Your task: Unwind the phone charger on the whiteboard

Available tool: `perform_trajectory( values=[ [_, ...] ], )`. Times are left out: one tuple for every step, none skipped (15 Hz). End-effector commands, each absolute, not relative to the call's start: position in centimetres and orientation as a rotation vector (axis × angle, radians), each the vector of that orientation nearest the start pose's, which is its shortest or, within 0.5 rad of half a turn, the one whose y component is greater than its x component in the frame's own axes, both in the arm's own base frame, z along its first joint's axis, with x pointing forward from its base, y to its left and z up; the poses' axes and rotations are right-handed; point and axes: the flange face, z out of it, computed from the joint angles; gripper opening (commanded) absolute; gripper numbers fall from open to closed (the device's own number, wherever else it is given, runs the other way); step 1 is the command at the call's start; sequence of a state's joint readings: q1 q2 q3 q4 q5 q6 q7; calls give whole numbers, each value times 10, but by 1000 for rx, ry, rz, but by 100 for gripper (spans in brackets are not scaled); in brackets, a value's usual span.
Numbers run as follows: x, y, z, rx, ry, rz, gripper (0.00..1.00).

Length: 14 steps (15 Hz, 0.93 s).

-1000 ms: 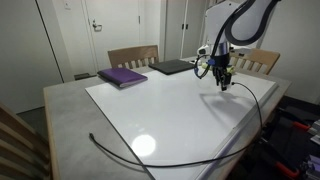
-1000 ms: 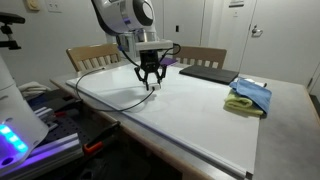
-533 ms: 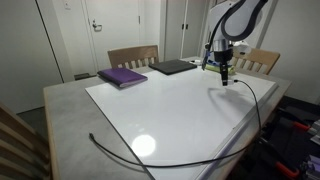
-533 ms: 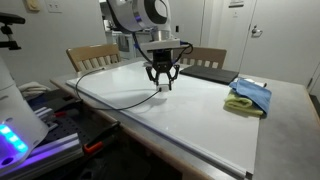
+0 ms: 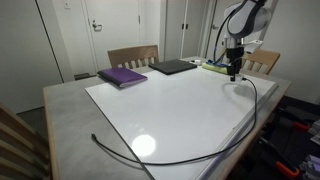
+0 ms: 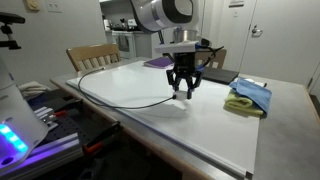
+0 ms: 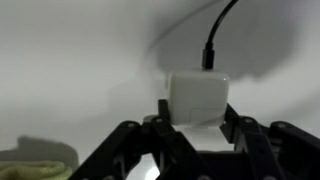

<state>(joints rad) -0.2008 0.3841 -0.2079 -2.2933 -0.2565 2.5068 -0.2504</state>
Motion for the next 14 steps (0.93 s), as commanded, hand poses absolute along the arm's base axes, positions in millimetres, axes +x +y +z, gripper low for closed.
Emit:
perform_trajectory(
  values=[
    [464, -215, 174, -3263, -57, 373, 51],
    [462, -221, 174, -3263, -28, 371, 51],
    [462, -223, 174, -3264, -13, 370, 51],
    [462, -222, 174, -3264, -4, 370, 51],
    [462, -221, 174, -3264, 0, 369, 51],
    [463, -220, 172, -3269, -10, 368, 26],
    [463, -221, 173, -3272, 0, 378, 26],
    [464, -223, 172, -3272, 12, 381, 26],
    [464, -228, 173, -3274, 41, 388, 26],
    [463, -233, 173, -3278, 82, 394, 26],
    [461, -240, 173, -3278, 141, 398, 26],
    [459, -247, 173, -3278, 204, 403, 26],
    [456, -255, 173, -3275, 264, 407, 26],
    [453, -263, 173, -3273, 319, 412, 26]
  ],
)
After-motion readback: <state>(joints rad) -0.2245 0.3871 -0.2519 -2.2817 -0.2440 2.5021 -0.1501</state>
